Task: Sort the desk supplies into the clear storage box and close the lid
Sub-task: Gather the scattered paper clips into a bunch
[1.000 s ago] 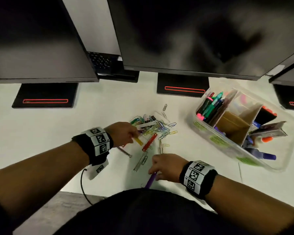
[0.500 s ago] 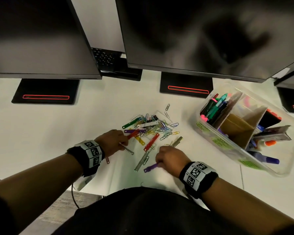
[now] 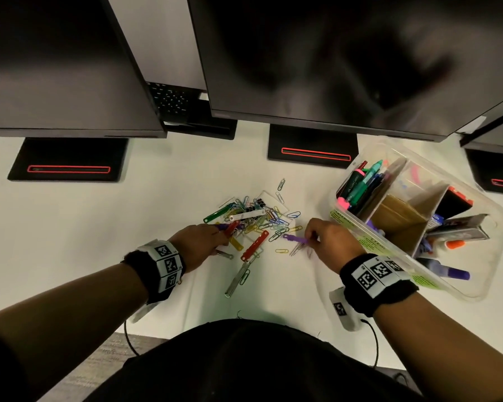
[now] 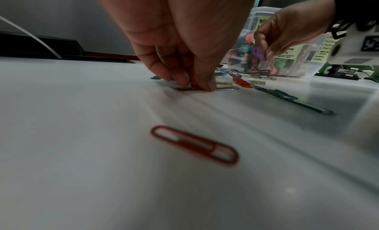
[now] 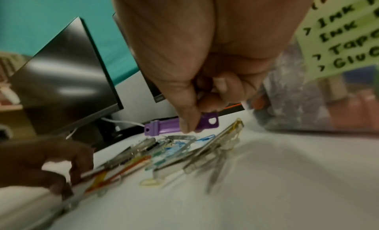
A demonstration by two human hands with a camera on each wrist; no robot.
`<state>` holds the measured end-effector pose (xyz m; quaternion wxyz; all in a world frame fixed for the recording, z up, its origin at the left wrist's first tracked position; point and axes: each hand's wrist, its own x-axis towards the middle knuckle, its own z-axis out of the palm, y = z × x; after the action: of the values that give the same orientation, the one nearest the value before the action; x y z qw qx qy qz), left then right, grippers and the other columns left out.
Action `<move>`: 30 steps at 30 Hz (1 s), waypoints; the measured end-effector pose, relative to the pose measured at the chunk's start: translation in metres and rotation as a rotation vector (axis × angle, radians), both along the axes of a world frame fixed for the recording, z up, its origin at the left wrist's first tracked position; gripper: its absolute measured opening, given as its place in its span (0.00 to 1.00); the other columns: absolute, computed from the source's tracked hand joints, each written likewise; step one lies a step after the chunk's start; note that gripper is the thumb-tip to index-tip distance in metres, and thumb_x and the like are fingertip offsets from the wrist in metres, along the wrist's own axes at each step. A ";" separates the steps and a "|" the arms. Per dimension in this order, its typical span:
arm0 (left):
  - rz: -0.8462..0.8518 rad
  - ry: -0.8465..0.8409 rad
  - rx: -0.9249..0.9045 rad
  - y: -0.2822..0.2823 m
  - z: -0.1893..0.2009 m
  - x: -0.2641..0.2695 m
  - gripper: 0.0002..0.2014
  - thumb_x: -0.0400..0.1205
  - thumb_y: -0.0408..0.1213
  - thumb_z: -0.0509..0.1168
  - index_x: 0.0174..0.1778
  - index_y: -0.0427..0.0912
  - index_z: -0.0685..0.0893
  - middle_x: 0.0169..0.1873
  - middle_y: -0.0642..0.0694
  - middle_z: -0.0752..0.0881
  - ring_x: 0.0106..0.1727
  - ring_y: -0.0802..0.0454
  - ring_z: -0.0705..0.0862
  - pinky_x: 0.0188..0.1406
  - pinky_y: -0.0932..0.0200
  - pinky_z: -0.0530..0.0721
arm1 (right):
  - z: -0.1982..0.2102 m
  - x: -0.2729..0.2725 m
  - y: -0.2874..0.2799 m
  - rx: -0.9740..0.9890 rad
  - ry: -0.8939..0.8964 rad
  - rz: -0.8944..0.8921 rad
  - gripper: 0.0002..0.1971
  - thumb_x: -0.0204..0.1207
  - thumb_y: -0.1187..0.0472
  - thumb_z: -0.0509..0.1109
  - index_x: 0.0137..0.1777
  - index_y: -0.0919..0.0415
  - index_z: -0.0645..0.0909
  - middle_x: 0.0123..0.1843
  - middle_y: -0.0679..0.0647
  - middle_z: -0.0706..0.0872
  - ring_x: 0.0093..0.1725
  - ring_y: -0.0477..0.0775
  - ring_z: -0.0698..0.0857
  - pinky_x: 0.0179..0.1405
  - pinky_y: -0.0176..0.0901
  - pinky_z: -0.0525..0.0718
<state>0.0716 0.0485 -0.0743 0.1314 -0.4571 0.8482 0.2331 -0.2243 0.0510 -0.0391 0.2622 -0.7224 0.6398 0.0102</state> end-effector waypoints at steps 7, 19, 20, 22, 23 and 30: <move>-0.089 -0.090 0.036 0.013 0.012 -0.024 0.33 0.75 0.64 0.61 0.73 0.51 0.69 0.71 0.51 0.70 0.71 0.49 0.69 0.69 0.50 0.72 | -0.018 -0.003 0.000 0.058 0.175 0.191 0.17 0.79 0.64 0.61 0.66 0.52 0.80 0.58 0.54 0.81 0.60 0.59 0.81 0.53 0.44 0.80; 0.202 -0.029 0.135 0.016 0.002 -0.040 0.37 0.71 0.43 0.75 0.75 0.46 0.66 0.73 0.45 0.68 0.73 0.44 0.69 0.73 0.50 0.72 | -0.006 0.026 0.003 -0.072 0.001 0.050 0.09 0.80 0.60 0.66 0.53 0.64 0.82 0.46 0.62 0.86 0.47 0.64 0.83 0.41 0.45 0.73; 0.216 0.012 0.144 0.014 0.000 -0.038 0.33 0.73 0.37 0.73 0.74 0.46 0.69 0.71 0.46 0.70 0.71 0.44 0.72 0.70 0.51 0.75 | -0.003 0.031 0.002 -0.016 -0.047 0.023 0.11 0.83 0.59 0.60 0.57 0.65 0.78 0.49 0.63 0.86 0.48 0.64 0.82 0.39 0.43 0.69; 0.265 0.120 0.231 0.012 -0.004 -0.030 0.21 0.77 0.27 0.66 0.66 0.46 0.76 0.63 0.47 0.75 0.65 0.42 0.78 0.60 0.52 0.81 | 0.003 0.040 -0.001 0.055 -0.125 -0.001 0.10 0.84 0.60 0.56 0.59 0.64 0.73 0.51 0.64 0.84 0.47 0.62 0.81 0.39 0.41 0.68; 0.264 0.167 0.276 0.010 -0.004 -0.026 0.18 0.78 0.24 0.63 0.62 0.46 0.78 0.59 0.47 0.75 0.62 0.39 0.79 0.56 0.53 0.83 | 0.005 0.046 -0.002 0.080 -0.161 0.003 0.08 0.84 0.61 0.55 0.58 0.63 0.72 0.53 0.63 0.84 0.46 0.60 0.80 0.40 0.41 0.70; 0.252 0.075 0.107 0.007 -0.002 -0.013 0.14 0.82 0.33 0.60 0.63 0.49 0.78 0.61 0.47 0.81 0.60 0.49 0.79 0.58 0.62 0.75 | -0.005 0.067 -0.002 0.205 -0.138 0.021 0.13 0.84 0.59 0.52 0.65 0.61 0.70 0.59 0.63 0.84 0.57 0.64 0.83 0.51 0.45 0.77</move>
<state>0.0582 0.0559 -0.0764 0.0935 -0.5431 0.7748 0.3098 -0.1574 0.0485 -0.0439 0.3779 -0.6975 0.6082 0.0284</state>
